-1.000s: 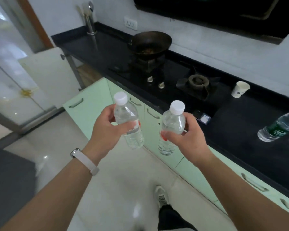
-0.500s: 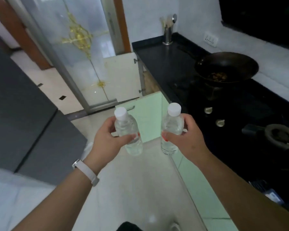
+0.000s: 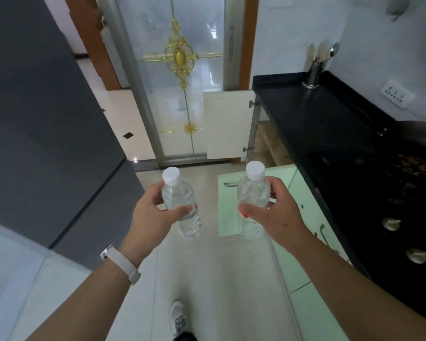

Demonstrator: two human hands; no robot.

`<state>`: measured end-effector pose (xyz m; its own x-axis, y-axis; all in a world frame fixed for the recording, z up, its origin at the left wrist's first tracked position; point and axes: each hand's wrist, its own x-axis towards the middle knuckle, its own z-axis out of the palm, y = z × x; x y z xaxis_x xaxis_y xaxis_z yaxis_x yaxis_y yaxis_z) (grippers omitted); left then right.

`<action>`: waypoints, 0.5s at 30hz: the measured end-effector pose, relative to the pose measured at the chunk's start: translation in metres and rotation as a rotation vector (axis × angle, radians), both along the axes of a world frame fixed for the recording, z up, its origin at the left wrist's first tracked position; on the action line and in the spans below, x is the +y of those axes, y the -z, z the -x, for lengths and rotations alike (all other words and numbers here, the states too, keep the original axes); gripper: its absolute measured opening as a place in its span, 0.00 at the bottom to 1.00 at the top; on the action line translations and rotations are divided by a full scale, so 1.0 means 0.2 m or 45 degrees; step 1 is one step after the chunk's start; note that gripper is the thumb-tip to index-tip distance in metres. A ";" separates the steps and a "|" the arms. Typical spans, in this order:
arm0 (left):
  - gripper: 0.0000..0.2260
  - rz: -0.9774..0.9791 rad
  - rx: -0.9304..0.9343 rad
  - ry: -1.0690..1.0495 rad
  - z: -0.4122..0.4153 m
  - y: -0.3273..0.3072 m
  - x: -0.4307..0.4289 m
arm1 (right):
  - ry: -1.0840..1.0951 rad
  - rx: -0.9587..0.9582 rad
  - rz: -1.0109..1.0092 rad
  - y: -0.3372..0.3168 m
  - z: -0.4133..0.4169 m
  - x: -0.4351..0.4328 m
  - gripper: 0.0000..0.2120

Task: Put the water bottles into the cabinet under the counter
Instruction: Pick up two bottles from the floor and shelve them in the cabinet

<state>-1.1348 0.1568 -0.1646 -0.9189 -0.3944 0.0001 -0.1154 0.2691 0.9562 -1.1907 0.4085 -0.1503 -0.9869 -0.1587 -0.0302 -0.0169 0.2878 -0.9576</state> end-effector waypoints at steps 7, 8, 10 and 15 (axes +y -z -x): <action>0.25 -0.066 -0.005 0.014 0.38 0.09 -0.59 | 0.062 -0.021 -0.117 0.00 0.37 -0.60 0.23; 0.25 -0.072 -0.006 0.024 0.43 0.09 -0.68 | 0.061 -0.023 -0.131 0.00 0.42 -0.68 0.23; 0.25 -0.066 -0.004 0.052 0.53 0.08 -0.83 | 0.062 -0.023 -0.136 0.00 0.50 -0.82 0.23; 0.25 -0.049 0.013 0.090 0.76 0.04 -1.08 | 0.053 -0.031 -0.106 -0.02 0.68 -1.05 0.22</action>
<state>-1.2873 -0.0588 -0.1720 -0.9445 -0.3286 -0.0042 -0.0876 0.2394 0.9670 -1.3268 0.1988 -0.1471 -0.9914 -0.1133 -0.0655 0.0196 0.3664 -0.9302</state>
